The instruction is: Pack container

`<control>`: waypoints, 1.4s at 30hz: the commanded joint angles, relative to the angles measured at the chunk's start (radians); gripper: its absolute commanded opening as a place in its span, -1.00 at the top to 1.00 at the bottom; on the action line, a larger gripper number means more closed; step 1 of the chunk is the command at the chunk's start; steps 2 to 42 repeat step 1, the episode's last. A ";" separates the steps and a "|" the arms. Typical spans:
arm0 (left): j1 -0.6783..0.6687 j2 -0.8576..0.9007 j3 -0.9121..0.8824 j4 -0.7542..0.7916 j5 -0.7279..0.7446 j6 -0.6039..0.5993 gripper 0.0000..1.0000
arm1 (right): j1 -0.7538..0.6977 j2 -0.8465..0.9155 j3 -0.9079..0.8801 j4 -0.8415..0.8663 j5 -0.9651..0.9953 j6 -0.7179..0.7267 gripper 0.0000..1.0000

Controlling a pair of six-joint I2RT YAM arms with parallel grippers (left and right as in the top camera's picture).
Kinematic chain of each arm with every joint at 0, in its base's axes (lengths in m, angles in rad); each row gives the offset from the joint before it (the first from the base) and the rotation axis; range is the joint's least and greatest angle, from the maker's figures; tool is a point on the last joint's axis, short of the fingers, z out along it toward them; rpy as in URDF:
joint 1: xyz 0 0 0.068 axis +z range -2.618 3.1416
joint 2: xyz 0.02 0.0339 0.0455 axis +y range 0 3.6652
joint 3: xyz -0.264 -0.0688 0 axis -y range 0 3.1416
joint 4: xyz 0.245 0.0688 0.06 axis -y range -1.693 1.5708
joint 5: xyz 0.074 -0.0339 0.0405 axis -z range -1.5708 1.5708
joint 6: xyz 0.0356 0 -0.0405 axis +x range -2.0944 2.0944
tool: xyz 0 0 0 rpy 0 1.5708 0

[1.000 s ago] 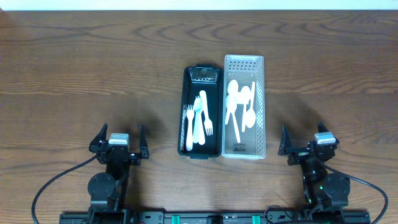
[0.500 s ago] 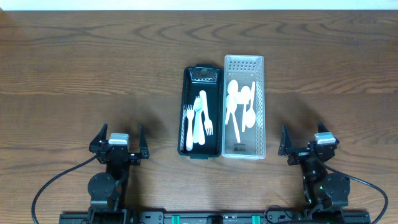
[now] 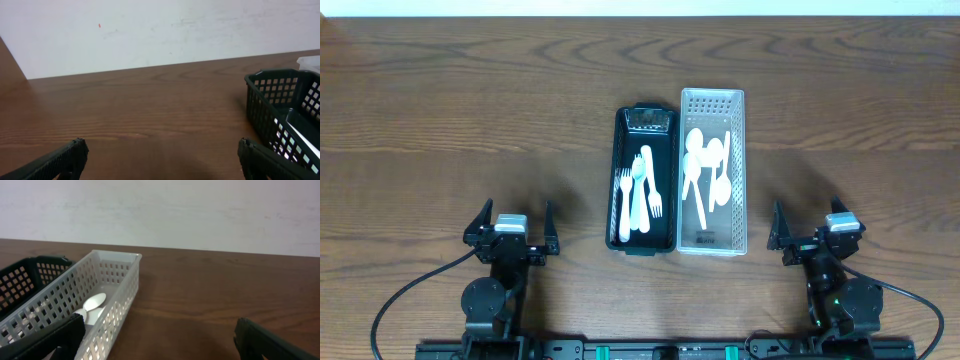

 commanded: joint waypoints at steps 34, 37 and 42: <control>-0.004 -0.007 -0.011 -0.044 -0.005 -0.005 -0.96 | 0.008 -0.007 -0.002 -0.003 -0.007 -0.014 -0.99; -0.004 -0.007 -0.011 -0.044 -0.005 -0.005 -0.96 | 0.008 -0.007 -0.002 -0.003 -0.007 -0.014 -0.99; -0.004 -0.007 -0.011 -0.044 -0.005 -0.005 -0.96 | 0.008 -0.007 -0.002 -0.003 -0.007 -0.014 -0.99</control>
